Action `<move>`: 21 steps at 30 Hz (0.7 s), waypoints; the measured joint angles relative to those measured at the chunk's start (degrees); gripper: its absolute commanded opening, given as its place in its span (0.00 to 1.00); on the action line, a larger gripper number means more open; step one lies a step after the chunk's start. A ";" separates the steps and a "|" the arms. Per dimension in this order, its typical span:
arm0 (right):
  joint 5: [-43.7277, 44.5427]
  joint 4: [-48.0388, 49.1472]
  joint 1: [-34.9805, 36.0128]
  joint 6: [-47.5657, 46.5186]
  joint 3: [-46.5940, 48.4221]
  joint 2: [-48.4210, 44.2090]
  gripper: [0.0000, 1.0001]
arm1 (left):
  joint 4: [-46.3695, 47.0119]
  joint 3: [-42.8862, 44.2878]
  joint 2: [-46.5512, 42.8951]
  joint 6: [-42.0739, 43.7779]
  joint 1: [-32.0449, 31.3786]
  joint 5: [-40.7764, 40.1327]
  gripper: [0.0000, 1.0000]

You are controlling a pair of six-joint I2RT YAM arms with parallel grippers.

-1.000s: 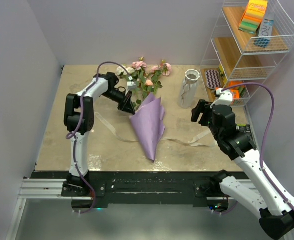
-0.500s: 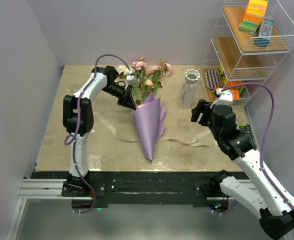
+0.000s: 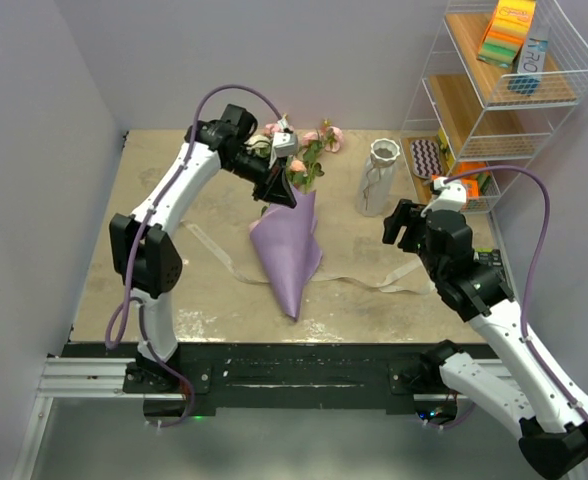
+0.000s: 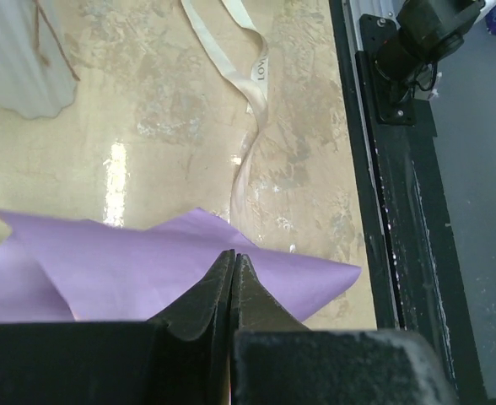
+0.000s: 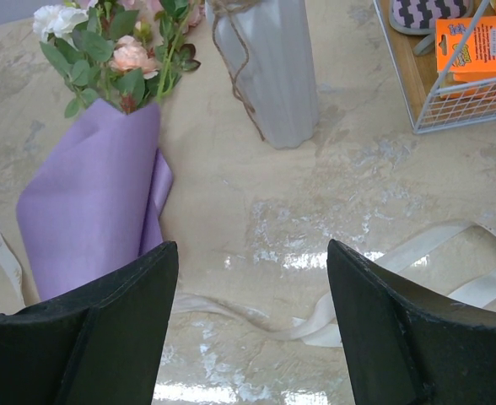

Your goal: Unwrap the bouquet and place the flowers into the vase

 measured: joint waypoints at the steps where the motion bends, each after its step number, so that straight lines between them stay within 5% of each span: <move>1: 0.02 0.00 0.00 0.00 0.00 -0.11 0.75 | 1.42 -0.33 -0.85 -1.60 -0.59 -0.87 0.00; 5: 0.04 -0.11 0.00 -0.02 0.00 -0.63 0.79 | 7.26 -3.50 -4.61 -6.73 -1.60 -4.13 0.38; 12: 0.07 -0.35 0.00 -0.02 0.00 -1.36 0.80 | 7.13 -10.51 -3.67 -2.91 4.50 -3.89 0.71; 21: 0.04 -0.35 0.00 -0.02 0.00 -1.38 0.80 | -1.77 -13.81 6.91 8.37 13.99 -0.07 0.70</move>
